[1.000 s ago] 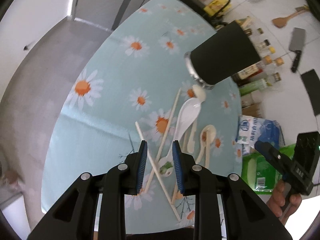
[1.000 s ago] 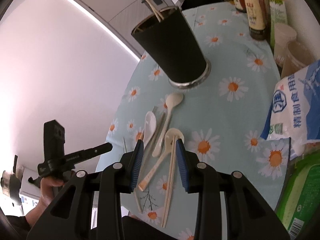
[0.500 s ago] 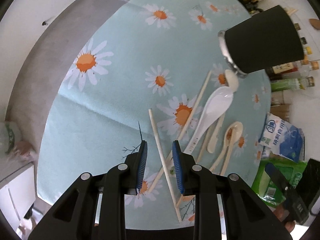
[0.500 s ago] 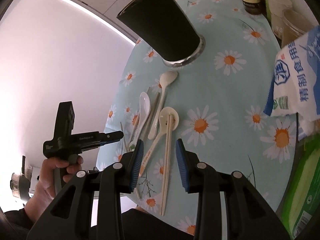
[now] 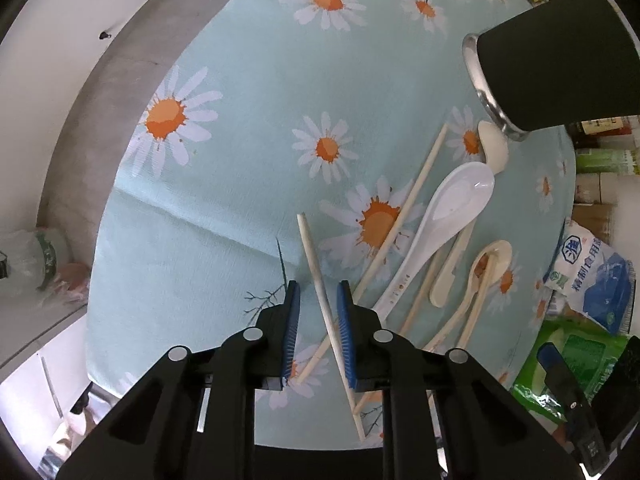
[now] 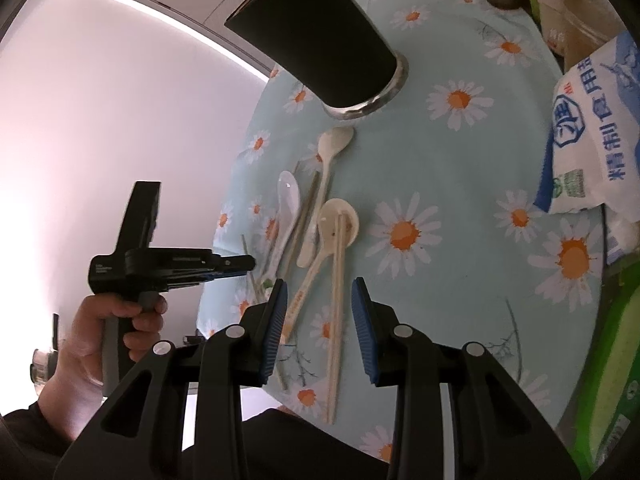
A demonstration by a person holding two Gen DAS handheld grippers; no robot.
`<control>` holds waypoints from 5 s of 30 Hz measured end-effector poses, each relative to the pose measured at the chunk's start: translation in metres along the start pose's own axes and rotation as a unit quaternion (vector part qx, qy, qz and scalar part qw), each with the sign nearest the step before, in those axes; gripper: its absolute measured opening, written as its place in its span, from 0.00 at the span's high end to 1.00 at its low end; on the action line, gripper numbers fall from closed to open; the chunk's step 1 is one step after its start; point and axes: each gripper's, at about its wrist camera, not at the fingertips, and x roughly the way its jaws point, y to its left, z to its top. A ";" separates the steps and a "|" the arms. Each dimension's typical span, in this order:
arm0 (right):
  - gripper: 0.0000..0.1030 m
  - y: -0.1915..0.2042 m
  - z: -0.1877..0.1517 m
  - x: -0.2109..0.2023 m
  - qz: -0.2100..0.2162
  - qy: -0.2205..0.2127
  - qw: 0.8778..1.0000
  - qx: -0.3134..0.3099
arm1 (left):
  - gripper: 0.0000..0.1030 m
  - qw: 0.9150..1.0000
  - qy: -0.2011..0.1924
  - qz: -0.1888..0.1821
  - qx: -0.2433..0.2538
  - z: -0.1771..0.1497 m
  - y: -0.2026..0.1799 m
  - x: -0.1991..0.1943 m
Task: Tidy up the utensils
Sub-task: 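Lower the left gripper onto a loose wooden chopstick and close on it, then close the right gripper on a wooden chopstick beside the beige spoon, then carry both held chopsticks up over the black holder and lower them in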
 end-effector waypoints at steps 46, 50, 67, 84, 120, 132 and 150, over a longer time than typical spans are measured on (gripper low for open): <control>0.90 0.006 0.026 0.099 -0.160 0.145 0.975 0.051 | 0.97 0.989 -0.052 -0.127 0.045 0.005 0.025 -0.043; 0.90 0.013 0.024 0.103 -0.174 0.148 0.972 0.047 | 0.97 0.988 -0.049 -0.136 0.055 0.008 0.027 -0.041; 0.94 0.043 0.023 0.106 -0.229 0.139 0.963 0.029 | 0.97 0.982 -0.032 -0.162 0.092 0.023 0.025 -0.035; 0.94 0.070 0.039 0.032 -0.161 0.030 0.986 -0.040 | 0.97 0.975 -0.098 -0.145 0.135 0.016 -0.016 -0.083; 0.94 0.107 0.138 -0.088 -0.030 -0.298 0.943 -0.142 | 0.97 0.878 -0.362 -0.167 0.265 0.012 -0.145 -0.214; 0.94 0.123 0.174 -0.116 -0.037 -0.386 0.909 -0.152 | 0.97 0.834 -0.431 -0.212 0.271 0.042 -0.163 -0.242; 0.94 0.119 0.210 -0.084 -0.078 -0.395 0.900 -0.169 | 0.97 0.775 -0.516 -0.206 0.302 0.056 -0.177 -0.228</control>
